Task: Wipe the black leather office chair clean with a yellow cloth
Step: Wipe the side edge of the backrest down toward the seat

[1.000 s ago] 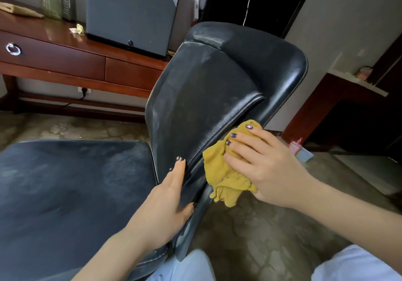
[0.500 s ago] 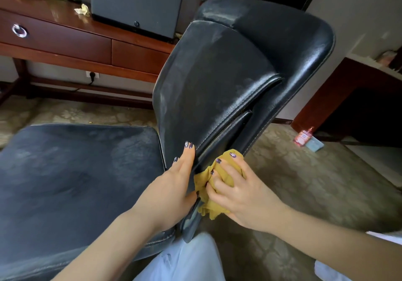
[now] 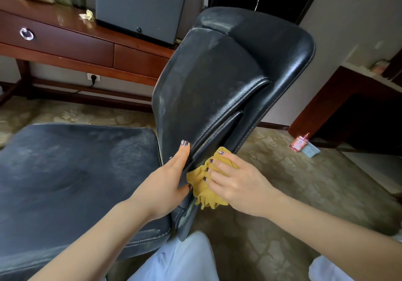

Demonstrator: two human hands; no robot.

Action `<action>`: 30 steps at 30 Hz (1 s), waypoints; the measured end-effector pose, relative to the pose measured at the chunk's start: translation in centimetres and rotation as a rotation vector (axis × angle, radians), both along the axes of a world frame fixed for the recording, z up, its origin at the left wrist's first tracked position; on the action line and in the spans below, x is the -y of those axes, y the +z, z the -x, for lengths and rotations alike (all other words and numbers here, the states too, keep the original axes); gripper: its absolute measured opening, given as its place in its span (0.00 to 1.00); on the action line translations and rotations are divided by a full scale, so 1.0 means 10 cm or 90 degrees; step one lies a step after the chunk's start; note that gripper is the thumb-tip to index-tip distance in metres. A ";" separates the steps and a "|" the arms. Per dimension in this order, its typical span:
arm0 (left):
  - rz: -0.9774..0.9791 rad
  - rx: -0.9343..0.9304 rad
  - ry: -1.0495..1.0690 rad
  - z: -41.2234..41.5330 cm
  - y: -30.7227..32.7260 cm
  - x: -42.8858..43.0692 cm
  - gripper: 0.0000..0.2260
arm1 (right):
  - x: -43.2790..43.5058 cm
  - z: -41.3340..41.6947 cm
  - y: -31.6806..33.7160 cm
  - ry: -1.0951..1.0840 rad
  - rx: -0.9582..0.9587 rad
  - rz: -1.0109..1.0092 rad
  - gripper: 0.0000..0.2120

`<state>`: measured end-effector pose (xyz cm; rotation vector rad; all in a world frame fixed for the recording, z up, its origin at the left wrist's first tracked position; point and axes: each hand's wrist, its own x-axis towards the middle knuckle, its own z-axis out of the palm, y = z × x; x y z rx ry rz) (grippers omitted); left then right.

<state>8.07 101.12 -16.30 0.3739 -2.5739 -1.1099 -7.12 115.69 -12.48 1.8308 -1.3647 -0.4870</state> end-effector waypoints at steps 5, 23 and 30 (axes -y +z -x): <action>-0.001 0.000 -0.001 0.00 -0.05 0.02 0.41 | -0.04 0.12 0.49 0.008 0.019 0.080 0.09; -0.032 -0.030 0.000 0.00 -0.11 0.02 0.42 | 0.18 0.32 0.89 0.087 0.084 0.507 0.13; -0.040 -0.027 -0.003 0.03 -0.14 0.03 0.44 | 0.20 0.33 0.58 0.127 0.099 0.462 0.15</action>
